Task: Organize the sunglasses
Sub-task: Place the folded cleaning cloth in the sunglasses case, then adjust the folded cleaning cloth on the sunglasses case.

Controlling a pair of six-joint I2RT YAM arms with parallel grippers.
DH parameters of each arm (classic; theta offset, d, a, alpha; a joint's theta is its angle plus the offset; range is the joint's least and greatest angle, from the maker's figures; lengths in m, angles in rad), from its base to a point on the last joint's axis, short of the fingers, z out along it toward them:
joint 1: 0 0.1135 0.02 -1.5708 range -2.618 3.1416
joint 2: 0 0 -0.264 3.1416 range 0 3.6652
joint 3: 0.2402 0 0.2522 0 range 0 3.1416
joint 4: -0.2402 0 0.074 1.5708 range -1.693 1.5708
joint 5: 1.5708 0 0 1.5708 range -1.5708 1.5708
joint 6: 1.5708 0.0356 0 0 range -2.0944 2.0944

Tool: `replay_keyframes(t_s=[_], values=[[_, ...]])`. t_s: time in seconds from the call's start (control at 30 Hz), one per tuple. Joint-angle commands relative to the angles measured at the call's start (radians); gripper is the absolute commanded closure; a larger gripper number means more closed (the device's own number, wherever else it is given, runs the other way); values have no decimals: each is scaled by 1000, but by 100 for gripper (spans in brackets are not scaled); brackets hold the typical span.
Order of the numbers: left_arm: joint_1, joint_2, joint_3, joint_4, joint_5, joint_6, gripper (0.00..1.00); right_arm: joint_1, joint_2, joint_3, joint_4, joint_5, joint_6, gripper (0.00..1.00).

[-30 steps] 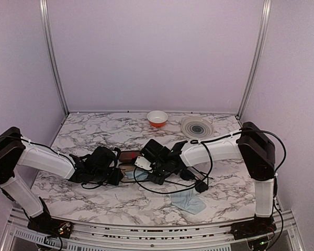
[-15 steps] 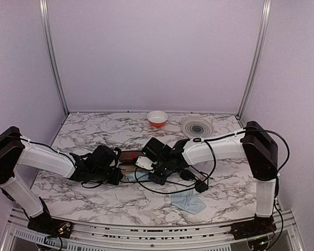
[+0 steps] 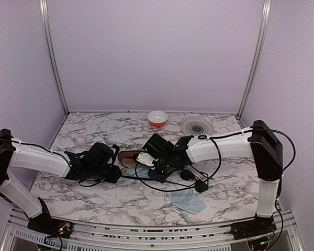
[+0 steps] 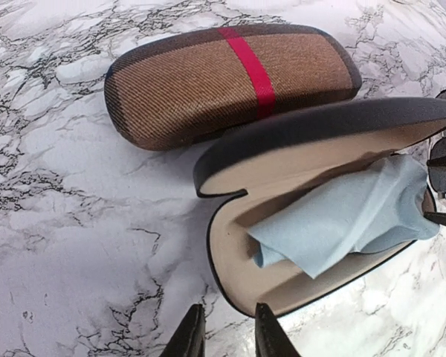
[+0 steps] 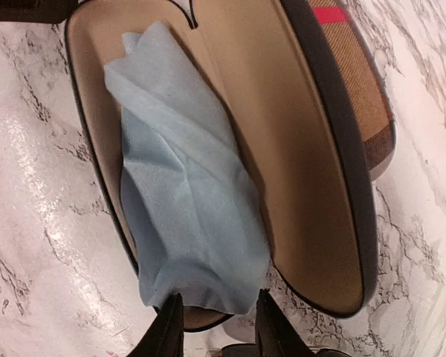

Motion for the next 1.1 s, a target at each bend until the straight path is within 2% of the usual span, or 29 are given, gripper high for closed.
replay_keyframes(t_s=[0.0, 0.43, 0.73, 1.07], values=[[-2, -44, 23, -50, -11, 6, 76, 4, -75, 22, -11, -34, 32, 67], [-4, -99, 20, -57, -25, 51, 76, 5, -148, -35, 44, -11, 92, 69], [-14, -130, 104, -67, -18, 222, 76, 5, -161, -46, 179, 15, 161, 74], [-14, 17, 230, -110, 88, 407, 73, -24, -102, -73, 227, -38, 209, 80]])
